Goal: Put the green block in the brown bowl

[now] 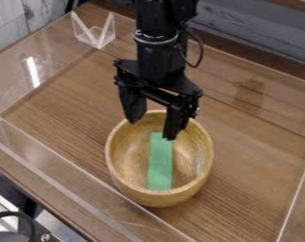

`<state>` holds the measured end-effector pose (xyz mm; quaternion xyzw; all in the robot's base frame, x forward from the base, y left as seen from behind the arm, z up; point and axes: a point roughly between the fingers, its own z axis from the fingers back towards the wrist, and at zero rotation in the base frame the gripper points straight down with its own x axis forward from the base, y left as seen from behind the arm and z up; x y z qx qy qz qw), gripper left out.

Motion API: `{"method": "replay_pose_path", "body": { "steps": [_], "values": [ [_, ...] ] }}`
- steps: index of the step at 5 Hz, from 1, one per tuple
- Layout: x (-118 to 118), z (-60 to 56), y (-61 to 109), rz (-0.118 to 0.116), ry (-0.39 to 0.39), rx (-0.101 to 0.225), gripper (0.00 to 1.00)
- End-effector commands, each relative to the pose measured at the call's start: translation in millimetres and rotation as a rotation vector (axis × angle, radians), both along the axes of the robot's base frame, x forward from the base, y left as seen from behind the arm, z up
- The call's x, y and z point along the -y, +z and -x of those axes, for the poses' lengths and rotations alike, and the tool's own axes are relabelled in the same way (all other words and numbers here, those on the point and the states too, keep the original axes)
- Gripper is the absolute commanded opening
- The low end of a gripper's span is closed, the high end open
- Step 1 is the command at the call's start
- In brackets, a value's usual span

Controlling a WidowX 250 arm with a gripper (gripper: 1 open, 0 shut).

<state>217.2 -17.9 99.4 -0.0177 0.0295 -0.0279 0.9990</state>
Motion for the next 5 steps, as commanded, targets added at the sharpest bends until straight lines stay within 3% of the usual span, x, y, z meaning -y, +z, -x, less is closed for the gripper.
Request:
{"method": "replay_pose_path", "body": {
  "steps": [1,5],
  "values": [
    [-2.6,-11.3,18.8,0.005,0.007,0.078,1.00],
    [-6.3,-13.0,25.1,-0.001,-0.004,0.100,1.00]
  ]
}}
